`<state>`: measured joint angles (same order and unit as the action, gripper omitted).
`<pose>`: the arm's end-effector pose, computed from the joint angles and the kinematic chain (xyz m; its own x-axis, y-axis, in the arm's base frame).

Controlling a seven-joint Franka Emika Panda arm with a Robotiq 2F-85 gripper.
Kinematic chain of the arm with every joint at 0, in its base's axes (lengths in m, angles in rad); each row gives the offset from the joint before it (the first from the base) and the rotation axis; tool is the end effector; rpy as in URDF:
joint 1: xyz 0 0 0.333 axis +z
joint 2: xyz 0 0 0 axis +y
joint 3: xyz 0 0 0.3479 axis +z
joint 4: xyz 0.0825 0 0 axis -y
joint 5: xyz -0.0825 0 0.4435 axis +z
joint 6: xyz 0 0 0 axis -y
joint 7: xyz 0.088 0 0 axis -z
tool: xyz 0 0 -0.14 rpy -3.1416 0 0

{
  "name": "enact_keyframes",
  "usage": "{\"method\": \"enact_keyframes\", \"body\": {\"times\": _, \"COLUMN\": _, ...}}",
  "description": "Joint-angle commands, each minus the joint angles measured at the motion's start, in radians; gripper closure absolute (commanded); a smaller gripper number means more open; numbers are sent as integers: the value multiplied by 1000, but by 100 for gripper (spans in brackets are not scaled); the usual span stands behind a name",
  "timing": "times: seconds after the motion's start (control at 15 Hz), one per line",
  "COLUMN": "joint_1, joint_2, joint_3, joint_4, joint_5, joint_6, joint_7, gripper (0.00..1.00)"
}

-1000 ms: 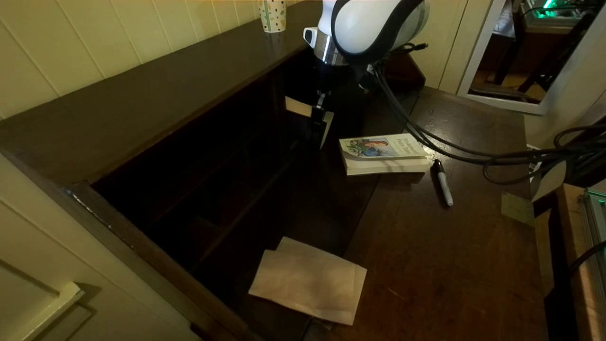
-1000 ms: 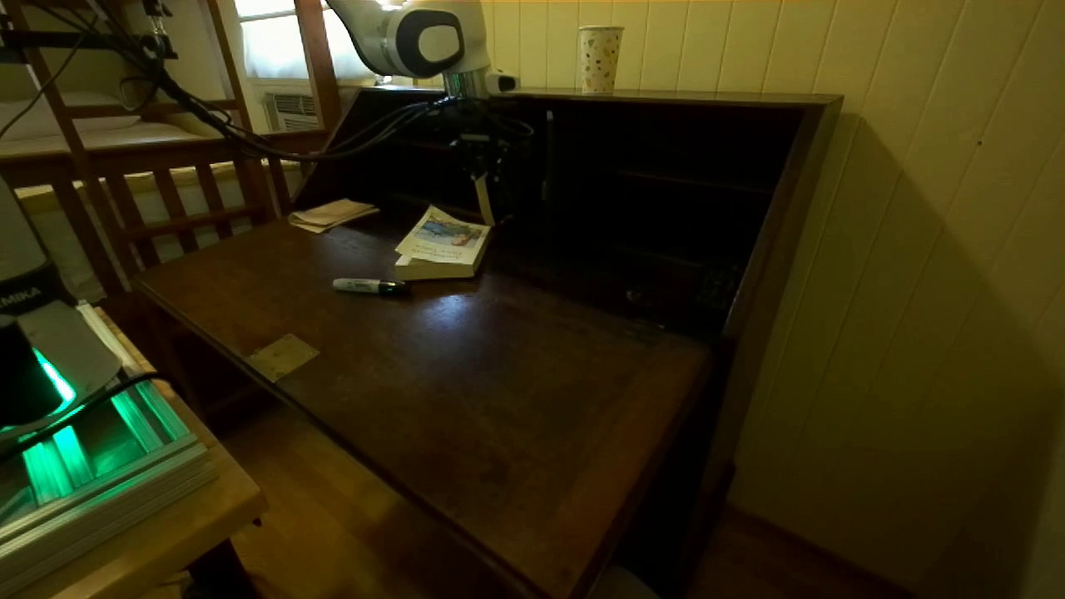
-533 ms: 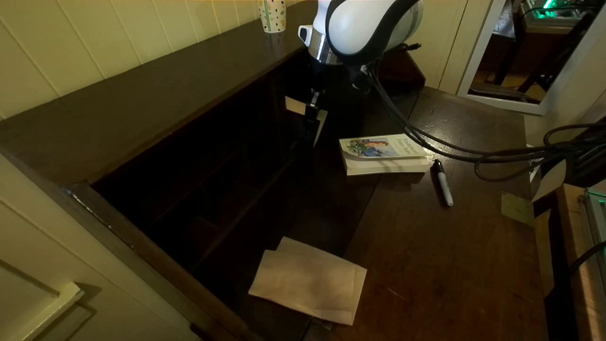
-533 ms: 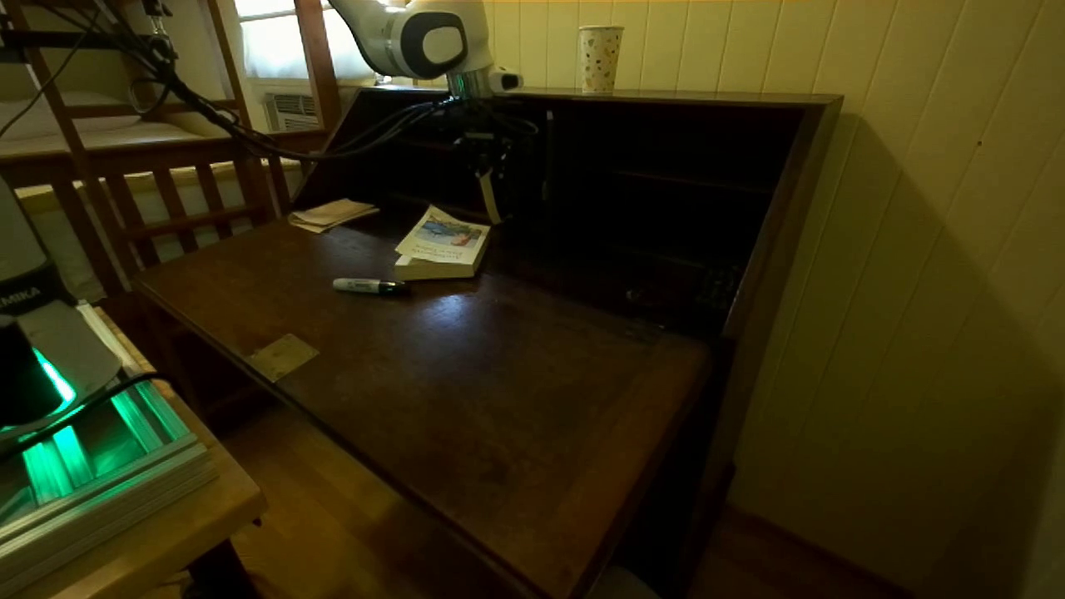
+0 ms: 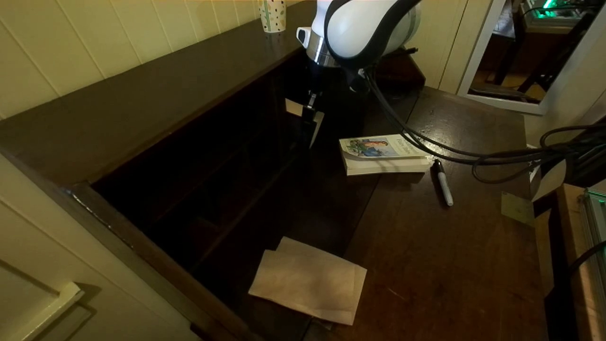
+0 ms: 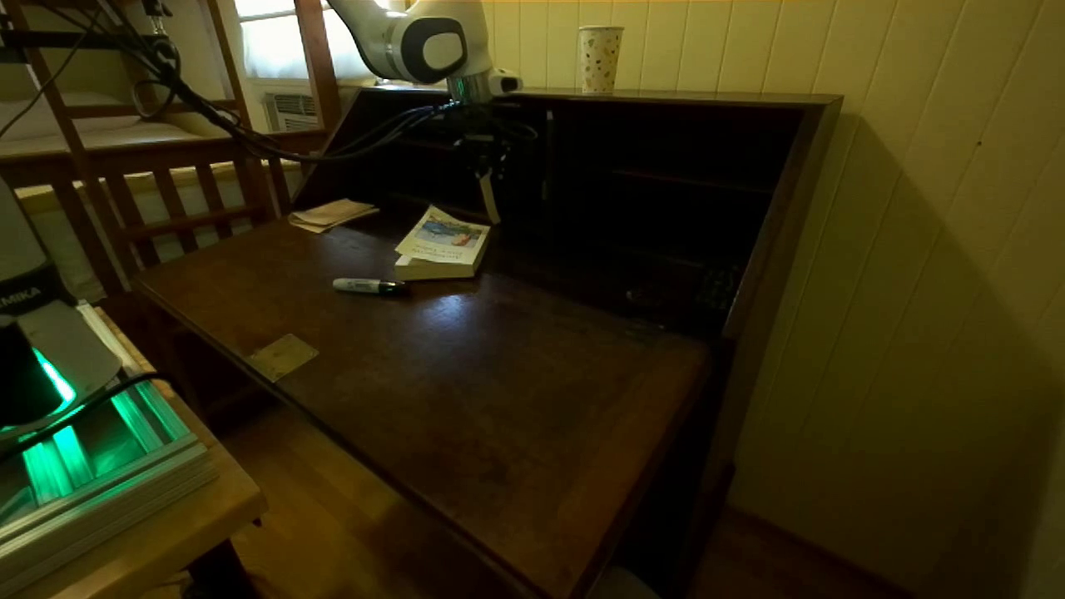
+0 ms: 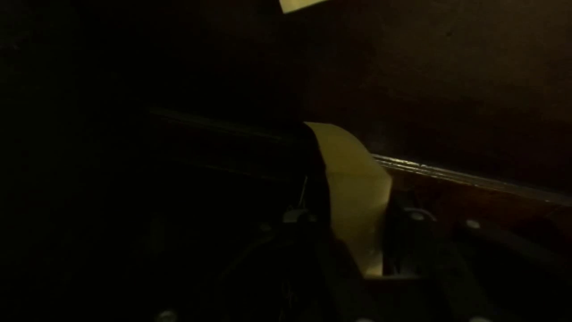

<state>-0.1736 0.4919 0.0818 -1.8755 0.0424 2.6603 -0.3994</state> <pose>0.7275 -0.0708 0.2337 0.9231 0.2507 0.2917 0.2473 -0.9677 0.0491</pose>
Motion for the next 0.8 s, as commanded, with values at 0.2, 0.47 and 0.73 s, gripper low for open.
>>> {"method": "enact_keyframes", "body": {"times": 0.2, "joint_1": -31, "joint_2": 36, "joint_3": 36, "joint_4": 50, "joint_5": 43, "joint_6": 27, "joint_7": -22, "gripper": 93}}
{"method": "enact_keyframes", "body": {"times": 0.47, "joint_1": -36, "joint_2": 50, "joint_3": 49, "joint_4": 70, "joint_5": 51, "joint_6": 45, "joint_7": -24, "gripper": 93}}
{"method": "enact_keyframes", "body": {"times": 0.73, "joint_1": -32, "joint_2": 70, "joint_3": 57, "joint_4": 98, "joint_5": 46, "joint_6": 44, "joint_7": -25, "gripper": 93}}
